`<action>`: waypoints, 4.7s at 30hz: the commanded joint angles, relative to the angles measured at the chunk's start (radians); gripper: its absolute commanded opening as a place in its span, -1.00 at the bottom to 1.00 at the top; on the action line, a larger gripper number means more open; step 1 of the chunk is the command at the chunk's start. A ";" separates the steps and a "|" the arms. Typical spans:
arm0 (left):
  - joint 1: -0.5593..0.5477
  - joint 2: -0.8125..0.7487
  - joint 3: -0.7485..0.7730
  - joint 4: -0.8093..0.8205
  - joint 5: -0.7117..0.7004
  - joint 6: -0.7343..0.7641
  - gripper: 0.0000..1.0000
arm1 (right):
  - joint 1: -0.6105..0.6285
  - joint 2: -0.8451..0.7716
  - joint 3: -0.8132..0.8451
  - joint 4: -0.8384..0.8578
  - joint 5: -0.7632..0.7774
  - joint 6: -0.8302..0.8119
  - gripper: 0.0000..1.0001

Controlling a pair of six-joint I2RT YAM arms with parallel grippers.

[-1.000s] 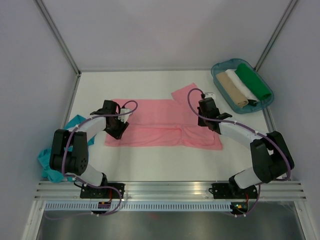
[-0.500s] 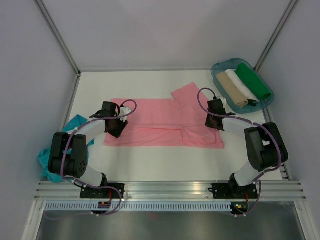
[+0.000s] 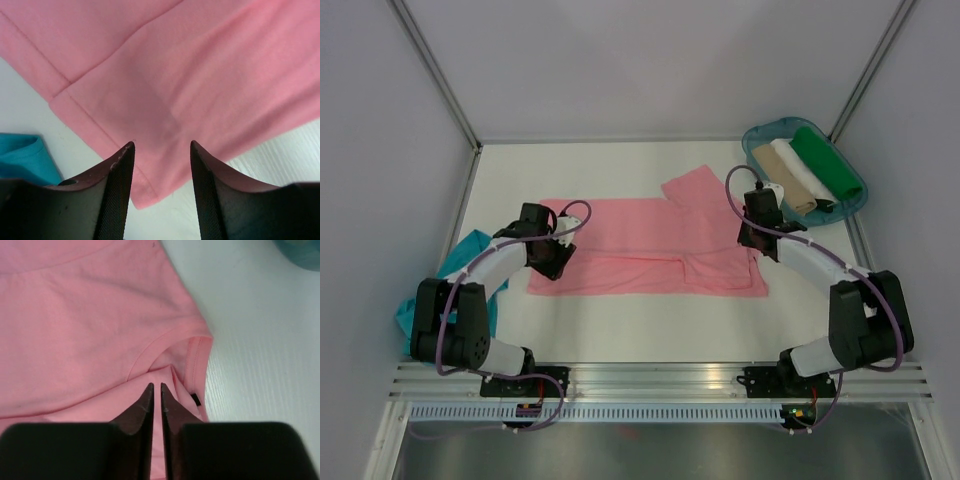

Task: Roll the t-shirts
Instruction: Fold the tshirt

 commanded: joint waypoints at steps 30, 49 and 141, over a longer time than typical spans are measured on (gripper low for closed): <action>-0.014 -0.241 -0.259 0.037 -0.026 0.216 -0.95 | -0.068 -0.329 -0.293 -0.292 0.001 0.332 -0.63; -0.014 -0.475 -0.193 -0.463 0.035 0.296 -0.38 | -0.066 -0.633 -0.254 -0.577 0.002 0.431 0.17; 0.255 0.057 0.184 0.021 0.252 0.216 -0.95 | -0.011 -0.227 0.062 -0.189 -0.168 -0.102 -0.99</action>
